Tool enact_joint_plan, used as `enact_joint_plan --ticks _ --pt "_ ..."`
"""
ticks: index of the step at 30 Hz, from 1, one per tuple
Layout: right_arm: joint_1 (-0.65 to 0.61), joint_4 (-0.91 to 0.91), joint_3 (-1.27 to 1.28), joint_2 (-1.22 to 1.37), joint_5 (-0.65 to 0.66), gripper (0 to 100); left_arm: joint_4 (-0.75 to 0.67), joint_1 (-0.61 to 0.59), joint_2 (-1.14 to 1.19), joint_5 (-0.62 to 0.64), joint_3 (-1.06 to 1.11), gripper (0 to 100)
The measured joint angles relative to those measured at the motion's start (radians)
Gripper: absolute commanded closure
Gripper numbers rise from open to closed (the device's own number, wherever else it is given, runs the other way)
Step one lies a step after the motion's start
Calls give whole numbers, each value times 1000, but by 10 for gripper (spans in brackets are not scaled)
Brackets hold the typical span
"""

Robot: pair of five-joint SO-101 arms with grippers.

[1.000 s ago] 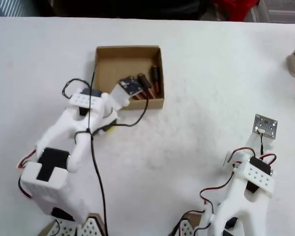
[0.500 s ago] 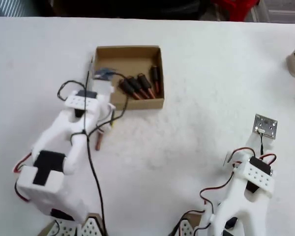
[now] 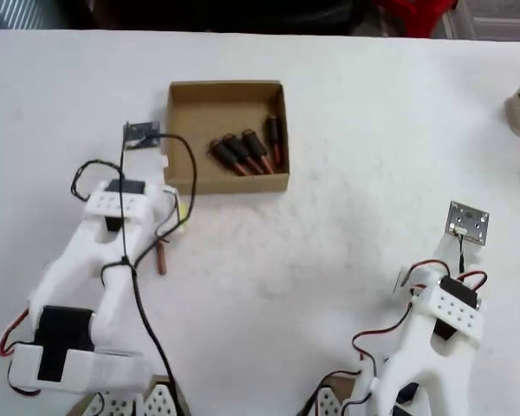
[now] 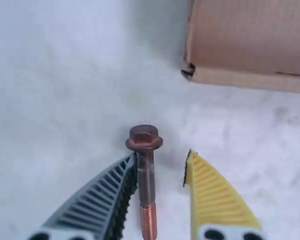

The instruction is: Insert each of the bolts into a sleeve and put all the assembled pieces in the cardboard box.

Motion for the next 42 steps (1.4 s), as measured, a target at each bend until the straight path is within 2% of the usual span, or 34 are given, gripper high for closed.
enact_joint_plan --ticks 9,13,19,22,26,31,34,40,42 --pt "0 0 0 0 0 979 0 2 84 -14 5 819" --pt "0 0 0 0 0 979 38 -2 152 -14 -69 825" --pt "0 0 0 0 0 979 52 2 178 -14 -95 979" --pt "0 0 0 0 0 979 48 5 180 -26 -98 980" --pt "0 0 0 0 0 979 43 5 180 -112 -100 980" --pt "-2 0 0 0 0 979 43 -3 180 -130 -100 980" --pt "-44 0 6 0 0 979 26 -38 181 -132 -112 980" --pt "-181 0 9 -60 0 979 -26 -210 199 -133 -155 980" --pt "-238 0 9 -86 0 979 -32 -224 201 -133 -155 980"
